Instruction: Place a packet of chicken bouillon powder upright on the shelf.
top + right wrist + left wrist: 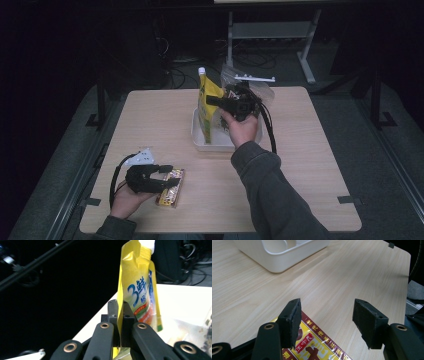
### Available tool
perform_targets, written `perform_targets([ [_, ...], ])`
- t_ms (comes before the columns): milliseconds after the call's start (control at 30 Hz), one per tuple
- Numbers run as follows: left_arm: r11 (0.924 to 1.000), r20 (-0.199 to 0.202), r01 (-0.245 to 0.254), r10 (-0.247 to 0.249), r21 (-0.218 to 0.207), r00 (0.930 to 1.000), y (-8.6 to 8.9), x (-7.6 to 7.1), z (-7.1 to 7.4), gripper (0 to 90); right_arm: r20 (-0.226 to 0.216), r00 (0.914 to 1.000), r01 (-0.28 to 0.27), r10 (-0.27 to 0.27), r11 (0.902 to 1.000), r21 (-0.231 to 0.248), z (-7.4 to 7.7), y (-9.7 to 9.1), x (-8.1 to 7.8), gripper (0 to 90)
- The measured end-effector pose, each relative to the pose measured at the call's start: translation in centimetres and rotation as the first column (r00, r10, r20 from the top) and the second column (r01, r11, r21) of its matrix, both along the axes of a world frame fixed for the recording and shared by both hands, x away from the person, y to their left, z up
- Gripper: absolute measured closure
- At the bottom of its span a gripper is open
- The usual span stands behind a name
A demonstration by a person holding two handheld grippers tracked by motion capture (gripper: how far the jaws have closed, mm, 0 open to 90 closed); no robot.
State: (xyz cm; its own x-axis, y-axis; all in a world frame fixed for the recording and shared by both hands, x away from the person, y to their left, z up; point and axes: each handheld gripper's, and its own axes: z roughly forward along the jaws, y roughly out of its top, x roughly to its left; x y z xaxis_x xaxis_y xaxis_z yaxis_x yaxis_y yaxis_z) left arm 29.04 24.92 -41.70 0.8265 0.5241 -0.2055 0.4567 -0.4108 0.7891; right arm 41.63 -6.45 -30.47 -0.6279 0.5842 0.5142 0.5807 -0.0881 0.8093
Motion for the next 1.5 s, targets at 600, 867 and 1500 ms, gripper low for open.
perform_targets([
  [600, 0.9999, -0.003, 0.004, -0.004, -0.010, 1.0000, 0.1, 0.0, 0.1, 39.6, 0.036, 0.9980, 0.052, -0.051, 0.9985, -0.016, -2.1, 2.2, 1.0, 89.6],
  [867, 0.9999, -0.001, 0.004, -0.004, -0.016, 1.0000, 0.2, 0.0, 0.1, 39.8, 0.087, 0.9945, 0.061, -0.057, 0.9972, -0.044, -3.1, 2.8, 0.9, 89.6],
  [1500, 0.9996, 0.003, 0.004, -0.004, -0.029, 1.0000, 0.4, 0.0, 0.3, 40.0, 0.158, 0.9869, 0.056, -0.034, 0.9889, -0.138, -3.9, 3.6, 1.4, 89.6],
])
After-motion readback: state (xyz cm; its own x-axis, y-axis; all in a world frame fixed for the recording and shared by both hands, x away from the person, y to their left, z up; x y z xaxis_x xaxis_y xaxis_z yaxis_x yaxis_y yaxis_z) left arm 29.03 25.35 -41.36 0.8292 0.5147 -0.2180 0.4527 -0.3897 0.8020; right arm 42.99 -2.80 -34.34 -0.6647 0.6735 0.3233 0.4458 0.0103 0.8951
